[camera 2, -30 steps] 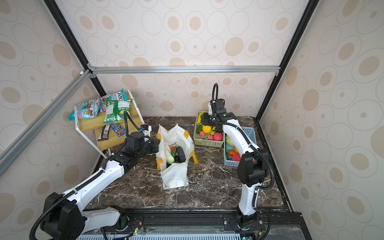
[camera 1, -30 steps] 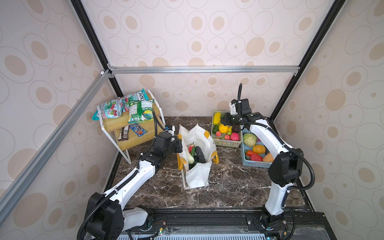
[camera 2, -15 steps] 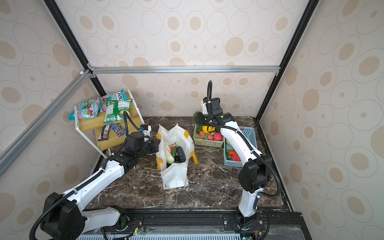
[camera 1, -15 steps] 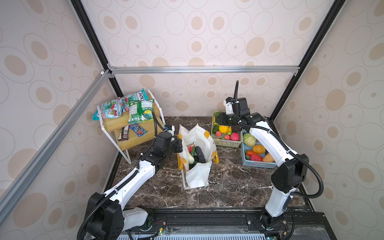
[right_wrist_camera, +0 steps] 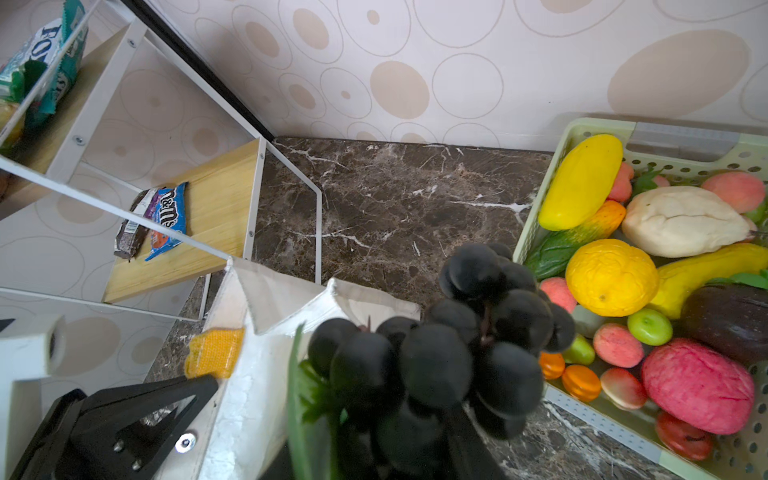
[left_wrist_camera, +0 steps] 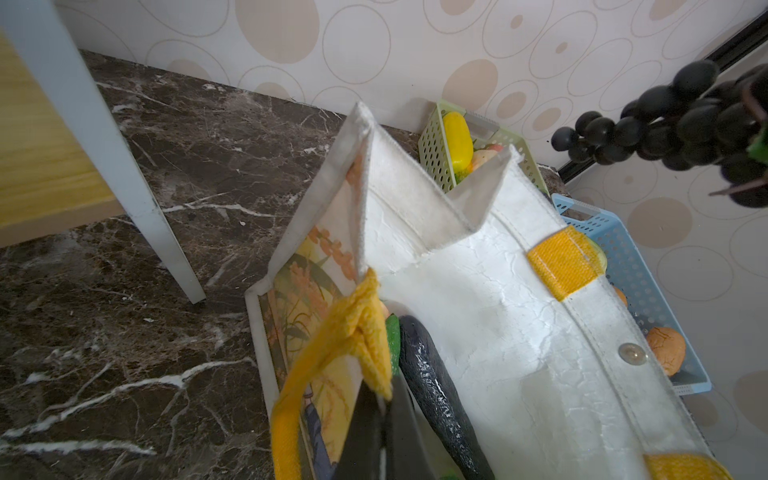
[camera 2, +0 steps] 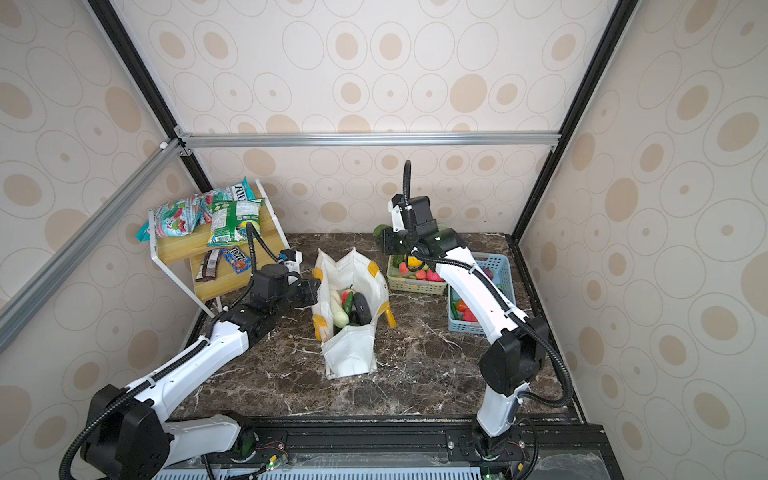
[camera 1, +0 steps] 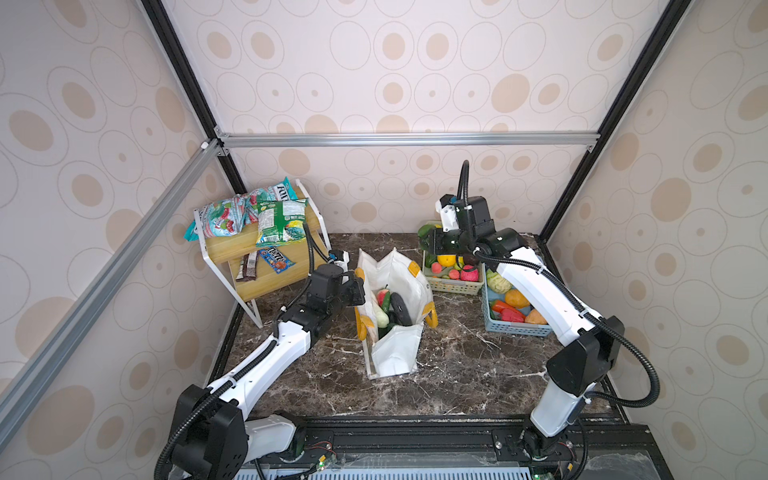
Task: Place the food into the grocery bag and tie it
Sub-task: 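Lift the black grapes out of the green basket with the right gripper, then carry the black grapes over the white bag opening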
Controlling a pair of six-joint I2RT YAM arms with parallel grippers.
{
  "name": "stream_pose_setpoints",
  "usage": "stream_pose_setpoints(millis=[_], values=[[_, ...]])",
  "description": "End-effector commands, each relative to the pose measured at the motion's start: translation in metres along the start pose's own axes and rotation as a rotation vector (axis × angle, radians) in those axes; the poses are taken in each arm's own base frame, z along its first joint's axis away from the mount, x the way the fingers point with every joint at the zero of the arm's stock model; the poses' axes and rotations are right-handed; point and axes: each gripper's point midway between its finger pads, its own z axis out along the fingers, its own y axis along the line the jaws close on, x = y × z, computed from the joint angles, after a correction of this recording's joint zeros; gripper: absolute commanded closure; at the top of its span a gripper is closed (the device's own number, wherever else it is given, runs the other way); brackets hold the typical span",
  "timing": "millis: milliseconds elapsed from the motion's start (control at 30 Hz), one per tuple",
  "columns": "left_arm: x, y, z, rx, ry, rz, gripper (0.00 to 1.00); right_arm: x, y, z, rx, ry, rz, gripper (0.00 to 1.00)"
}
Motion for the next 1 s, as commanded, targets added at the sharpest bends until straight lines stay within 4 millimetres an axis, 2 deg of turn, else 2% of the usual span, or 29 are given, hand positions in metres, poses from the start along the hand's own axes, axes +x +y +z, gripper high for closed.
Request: stream_pose_setpoints(millis=[0,300,567,967], values=[[-0.007,-0.004,-0.005,0.019,-0.025,-0.009,1.00,0.000,0.012,-0.013,-0.028,-0.012,-0.031,0.63],[-0.006,-0.002,-0.005,0.016,-0.024,-0.011,1.00,0.004,0.036,-0.027,-0.087,-0.025,-0.050,0.63],[-0.007,-0.005,-0.002,0.030,-0.022,-0.016,1.00,0.020,0.061,-0.034,-0.132,-0.010,-0.085,0.62],[-0.004,-0.004,-0.004,0.030,-0.022,-0.023,1.00,0.032,0.082,-0.046,-0.180,0.005,-0.114,0.62]])
